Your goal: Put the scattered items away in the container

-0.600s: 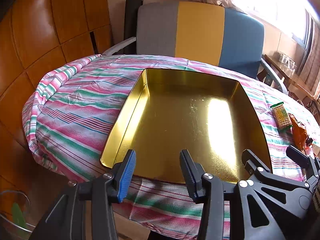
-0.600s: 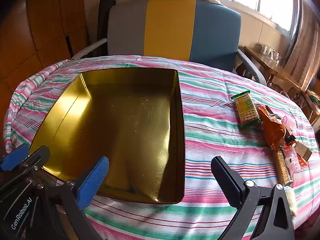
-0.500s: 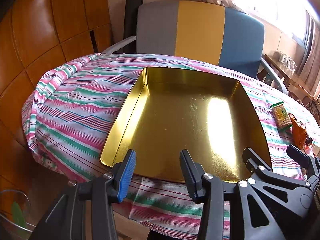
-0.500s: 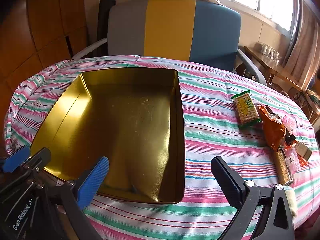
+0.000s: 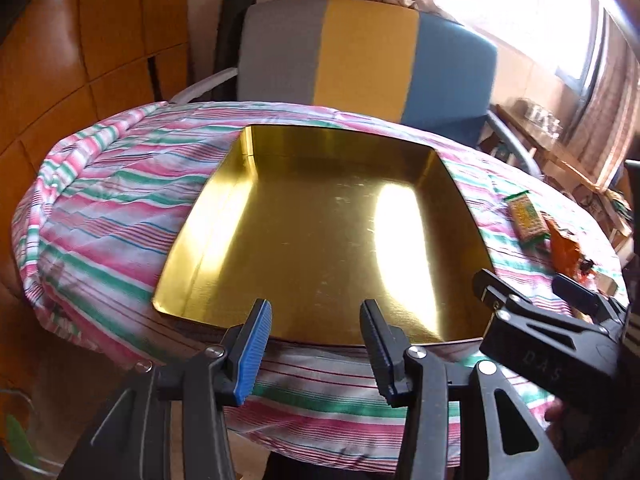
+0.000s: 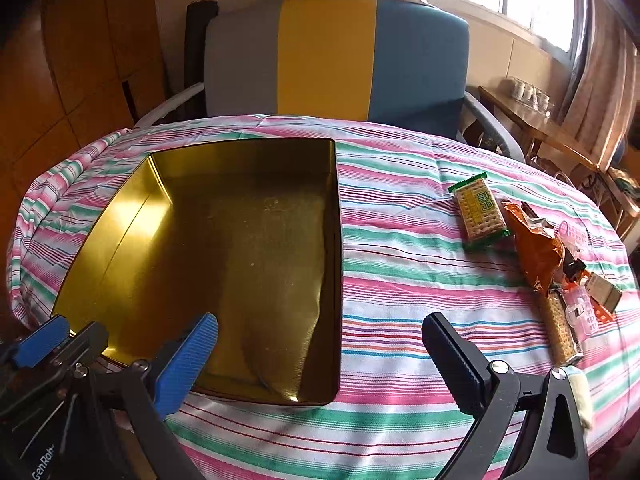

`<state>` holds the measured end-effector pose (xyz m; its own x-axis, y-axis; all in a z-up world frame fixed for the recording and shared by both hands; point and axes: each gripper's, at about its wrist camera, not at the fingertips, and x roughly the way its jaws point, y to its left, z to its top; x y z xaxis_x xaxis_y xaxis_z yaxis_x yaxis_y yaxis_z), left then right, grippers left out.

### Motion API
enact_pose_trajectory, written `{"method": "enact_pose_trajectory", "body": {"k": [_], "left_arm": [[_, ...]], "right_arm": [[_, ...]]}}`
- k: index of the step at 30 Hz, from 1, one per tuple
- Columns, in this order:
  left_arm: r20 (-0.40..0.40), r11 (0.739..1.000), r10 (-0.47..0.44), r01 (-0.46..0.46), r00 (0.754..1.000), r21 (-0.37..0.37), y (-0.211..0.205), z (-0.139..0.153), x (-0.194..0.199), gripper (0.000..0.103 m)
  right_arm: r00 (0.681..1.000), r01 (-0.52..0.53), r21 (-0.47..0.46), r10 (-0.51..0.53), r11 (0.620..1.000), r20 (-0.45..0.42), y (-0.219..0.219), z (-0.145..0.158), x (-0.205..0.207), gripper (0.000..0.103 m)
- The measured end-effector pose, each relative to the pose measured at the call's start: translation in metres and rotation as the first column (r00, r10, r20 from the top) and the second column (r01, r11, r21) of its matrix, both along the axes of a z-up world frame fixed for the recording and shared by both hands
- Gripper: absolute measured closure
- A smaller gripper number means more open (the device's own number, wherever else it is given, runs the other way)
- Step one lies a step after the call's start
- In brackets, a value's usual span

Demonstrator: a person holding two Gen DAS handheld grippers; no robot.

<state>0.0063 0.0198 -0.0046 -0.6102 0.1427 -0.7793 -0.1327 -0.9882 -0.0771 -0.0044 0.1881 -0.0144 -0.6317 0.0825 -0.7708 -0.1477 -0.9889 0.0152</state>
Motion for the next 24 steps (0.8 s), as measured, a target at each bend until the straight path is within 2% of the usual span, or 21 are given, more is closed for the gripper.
{"method": "enact_pose_trajectory", "body": {"k": [3, 6, 9, 12, 15, 17, 20, 22, 24], "left_arm": [[0.007, 0.997, -0.066, 0.066, 0.998, 0.046, 0.011, -0.001, 0.001, 0.056], [0.013, 0.987, -0.137, 0.135, 0.991, 0.082, 0.023, -0.001, 0.006, 0.056], [-0.002, 0.975, -0.206, 0.206, 0.978, 0.081, 0.038, 0.001, 0.010, 0.056], [-0.027, 0.956, -0.286, 0.287, 0.958, 0.055, 0.058, 0.002, 0.017, 0.056], [-0.045, 0.924, -0.378, 0.380, 0.925, 0.045, 0.079, 0.005, 0.025, 0.056], [-0.046, 0.896, -0.439, 0.441, 0.897, 0.044, 0.093, 0.005, 0.029, 0.056], [-0.032, 0.853, -0.518, 0.519, 0.854, 0.056, 0.115, 0.003, 0.032, 0.056], [-0.013, 0.825, -0.561, 0.560, 0.828, 0.078, 0.131, 0.000, 0.033, 0.056], [0.006, 0.803, -0.591, 0.588, 0.807, 0.100, 0.143, -0.003, 0.034, 0.056]], "right_arm": [[1.000, 0.031, -0.027, -0.031, 0.999, 0.004, 0.019, -0.001, 0.005, 0.000], [0.998, 0.065, -0.094, -0.065, 0.993, 0.011, 0.045, -0.005, 0.014, 0.000], [0.995, 0.099, -0.179, -0.102, 0.979, -0.009, 0.076, -0.004, 0.032, 0.000], [0.989, 0.132, -0.244, -0.146, 0.961, -0.039, 0.110, 0.001, 0.056, 0.000], [0.977, 0.175, -0.321, -0.206, 0.931, -0.064, 0.154, 0.008, 0.086, 0.000], [0.959, 0.229, -0.377, -0.275, 0.898, -0.072, 0.186, 0.011, 0.110, 0.000], [0.923, 0.317, -0.465, -0.382, 0.827, -0.050, 0.232, 0.002, 0.139, 0.000], [0.904, 0.353, -0.536, -0.426, 0.767, -0.014, 0.256, -0.012, 0.153, 0.000], [0.892, 0.364, -0.627, -0.451, 0.688, 0.023, 0.275, -0.030, 0.164, 0.000]]}}
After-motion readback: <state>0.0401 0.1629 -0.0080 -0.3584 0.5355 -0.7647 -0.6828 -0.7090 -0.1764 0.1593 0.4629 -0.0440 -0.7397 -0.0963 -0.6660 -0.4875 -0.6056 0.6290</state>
